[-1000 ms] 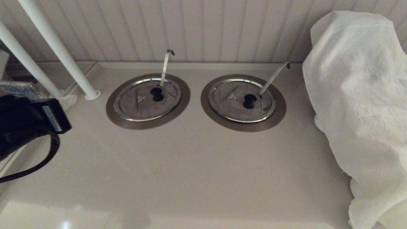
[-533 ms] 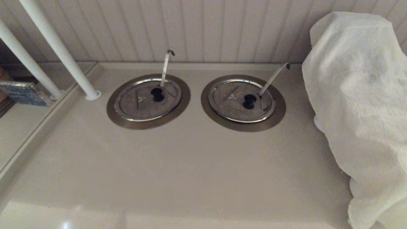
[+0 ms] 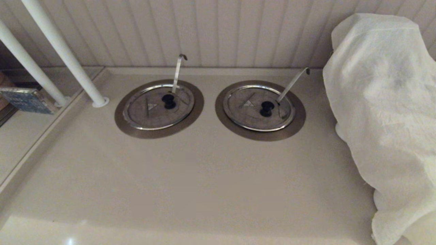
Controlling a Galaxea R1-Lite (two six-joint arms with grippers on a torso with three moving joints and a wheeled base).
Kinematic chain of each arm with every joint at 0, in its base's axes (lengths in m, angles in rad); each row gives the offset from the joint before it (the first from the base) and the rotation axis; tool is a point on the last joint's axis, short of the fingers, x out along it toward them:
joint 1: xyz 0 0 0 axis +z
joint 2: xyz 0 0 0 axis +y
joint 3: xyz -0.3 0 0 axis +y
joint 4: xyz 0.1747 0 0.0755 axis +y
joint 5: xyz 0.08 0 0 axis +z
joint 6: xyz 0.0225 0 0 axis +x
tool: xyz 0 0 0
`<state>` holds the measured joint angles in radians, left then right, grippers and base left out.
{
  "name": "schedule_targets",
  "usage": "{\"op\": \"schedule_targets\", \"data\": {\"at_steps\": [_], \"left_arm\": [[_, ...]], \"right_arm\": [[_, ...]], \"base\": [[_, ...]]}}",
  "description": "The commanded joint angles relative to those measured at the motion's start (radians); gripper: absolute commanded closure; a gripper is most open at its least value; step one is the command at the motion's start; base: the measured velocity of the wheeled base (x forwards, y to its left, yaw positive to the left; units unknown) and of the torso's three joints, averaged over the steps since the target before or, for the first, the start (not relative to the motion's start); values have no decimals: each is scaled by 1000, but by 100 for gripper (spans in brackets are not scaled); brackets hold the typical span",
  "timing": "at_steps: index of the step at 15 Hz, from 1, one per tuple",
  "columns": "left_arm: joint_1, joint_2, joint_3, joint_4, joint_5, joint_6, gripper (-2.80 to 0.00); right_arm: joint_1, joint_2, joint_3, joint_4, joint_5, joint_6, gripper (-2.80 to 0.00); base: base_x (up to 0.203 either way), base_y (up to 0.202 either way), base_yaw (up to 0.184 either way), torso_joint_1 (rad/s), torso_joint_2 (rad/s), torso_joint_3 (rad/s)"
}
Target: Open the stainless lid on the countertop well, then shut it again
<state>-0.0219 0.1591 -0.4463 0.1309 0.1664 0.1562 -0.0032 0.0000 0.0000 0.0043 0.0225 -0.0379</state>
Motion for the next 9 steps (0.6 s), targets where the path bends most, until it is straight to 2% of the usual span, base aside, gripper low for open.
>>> {"op": "schedule_targets", "data": {"at_steps": [1,3,4,5,6,7,9], "left_arm": [[11,-155,157,-10,-36,13,0],[13,-159,324,-54,-43,27,0],[14,-159,387,-91,-89,29,0],[14,-159,430,-115,-178,-14,0],[14,-159,450,-127,-194,-94,0],[14,-159,448,-132,-185,-147,0],[14,-159,448,-134,-174,-144,0]], "right_arm": [[0,-2,2,0,2,0,-280],[0,-2,2,0,0,0,-280],[0,-2,2,0,0,0,-280],[0,-2,2,0,1,0,-280],[0,-2,2,0,0,0,-280],[0,-2,2,0,0,0,-280],[0,-2,2,0,0,0,-280]], "base": [[0,0,0,0,0,0],[0,0,0,0,0,0],[0,0,0,0,0,0],[0,0,0,0,0,0],[0,0,0,0,0,0],[0,0,0,0,0,0],[0,0,0,0,0,0]]}}
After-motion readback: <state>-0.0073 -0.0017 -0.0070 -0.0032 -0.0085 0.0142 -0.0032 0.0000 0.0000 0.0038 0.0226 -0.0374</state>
